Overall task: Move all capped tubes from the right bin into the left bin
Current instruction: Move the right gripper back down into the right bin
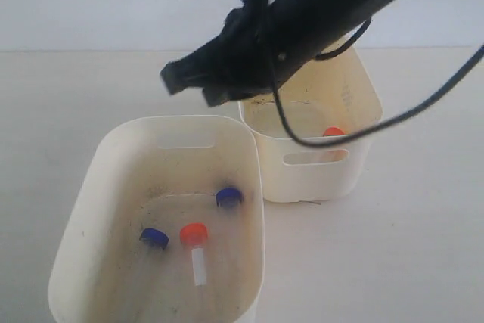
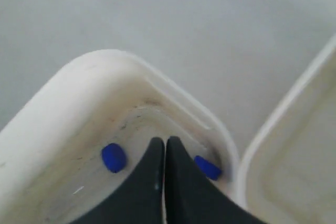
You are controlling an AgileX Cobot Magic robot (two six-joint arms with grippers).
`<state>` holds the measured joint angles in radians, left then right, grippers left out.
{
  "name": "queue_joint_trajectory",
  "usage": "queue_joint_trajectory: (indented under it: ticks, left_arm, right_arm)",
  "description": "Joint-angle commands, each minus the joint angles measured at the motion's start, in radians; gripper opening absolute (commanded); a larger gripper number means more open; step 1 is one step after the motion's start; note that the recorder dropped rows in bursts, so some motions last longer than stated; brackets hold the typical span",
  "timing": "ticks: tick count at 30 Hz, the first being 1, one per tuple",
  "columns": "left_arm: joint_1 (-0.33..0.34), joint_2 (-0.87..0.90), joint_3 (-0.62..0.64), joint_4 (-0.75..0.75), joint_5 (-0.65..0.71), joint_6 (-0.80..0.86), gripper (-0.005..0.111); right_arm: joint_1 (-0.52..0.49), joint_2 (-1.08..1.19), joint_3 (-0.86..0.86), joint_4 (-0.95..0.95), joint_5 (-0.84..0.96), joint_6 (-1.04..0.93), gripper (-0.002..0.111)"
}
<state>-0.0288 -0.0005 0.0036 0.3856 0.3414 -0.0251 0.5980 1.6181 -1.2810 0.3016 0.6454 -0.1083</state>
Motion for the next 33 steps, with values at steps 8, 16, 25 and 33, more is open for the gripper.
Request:
queue_joint_trajectory:
  ticks: [8,16,25,33]
  left_arm:
    - [-0.004,0.000,-0.004,-0.003,-0.003,-0.010,0.004]
    - [-0.004,0.000,-0.004,-0.003,-0.003,-0.010,0.004]
    - [-0.004,0.000,-0.004,-0.003,-0.003,-0.010,0.004]
    - [-0.004,0.000,-0.004,-0.003,-0.003,-0.010,0.004]
  right_arm:
    - [-0.101,0.134,-0.446,-0.543,0.576,0.360,0.000]
    - [-0.101,0.343,-0.644,-0.469,0.576,0.402,0.000]
    - [-0.209,0.427,-0.649,-0.216,0.576,0.498,0.000]
    - [-0.229,0.441,-0.649,-0.302,0.576,0.511,0.000]
